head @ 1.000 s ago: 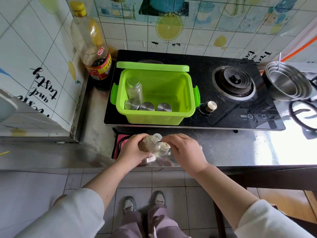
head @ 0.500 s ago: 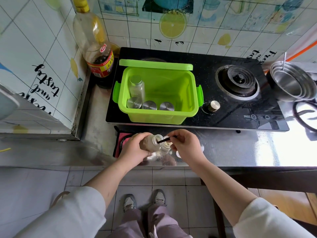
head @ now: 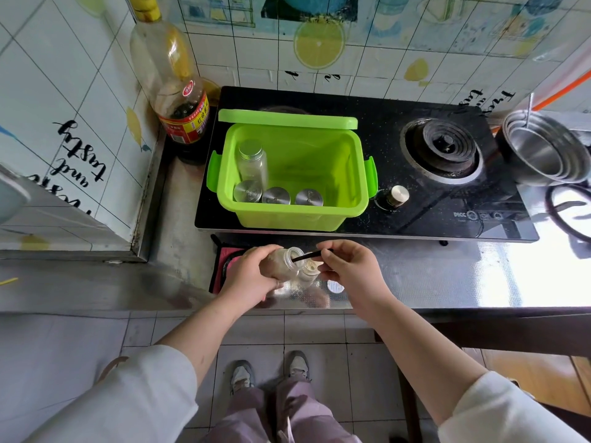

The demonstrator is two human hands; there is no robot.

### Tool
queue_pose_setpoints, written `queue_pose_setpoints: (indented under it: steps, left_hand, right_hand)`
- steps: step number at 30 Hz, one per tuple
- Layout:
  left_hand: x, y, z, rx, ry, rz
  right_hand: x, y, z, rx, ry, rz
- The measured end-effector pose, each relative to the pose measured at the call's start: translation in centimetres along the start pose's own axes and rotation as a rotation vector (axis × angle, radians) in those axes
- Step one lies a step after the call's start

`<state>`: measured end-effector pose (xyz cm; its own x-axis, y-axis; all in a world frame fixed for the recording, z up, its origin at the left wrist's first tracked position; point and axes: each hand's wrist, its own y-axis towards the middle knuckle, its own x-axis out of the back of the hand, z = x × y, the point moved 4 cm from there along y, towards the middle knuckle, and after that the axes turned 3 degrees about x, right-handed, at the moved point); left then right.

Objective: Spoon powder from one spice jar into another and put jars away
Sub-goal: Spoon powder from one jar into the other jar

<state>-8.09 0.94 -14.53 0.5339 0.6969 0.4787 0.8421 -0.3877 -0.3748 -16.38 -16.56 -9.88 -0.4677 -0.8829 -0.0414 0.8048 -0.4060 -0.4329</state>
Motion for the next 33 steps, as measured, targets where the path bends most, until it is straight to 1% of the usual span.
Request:
queue_pose_setpoints:
  steps: [11, 14, 23, 33]
  left_hand:
    - [0.0, 0.0, 0.2, 0.004, -0.001, 0.022]
    - [0.1, 0.1, 0.1, 0.011, -0.019, 0.029]
    - [-0.2, 0.8, 0.5, 0.027, 0.048, -0.012]
    - [-0.1, 0.9, 0.5, 0.046, 0.032, -0.022]
  right_hand:
    - [-0.1, -0.3, 1.1, 0.038, 0.058, 0.030]
    - [0.1, -0.2, 1.0, 0.041, 0.068, 0.020]
    - [0.5, 0.4, 0.7, 0.026, 0.124, -0.016]
    - [1.4, 0.6, 0.7, 0.004, 0.225, -0.054]
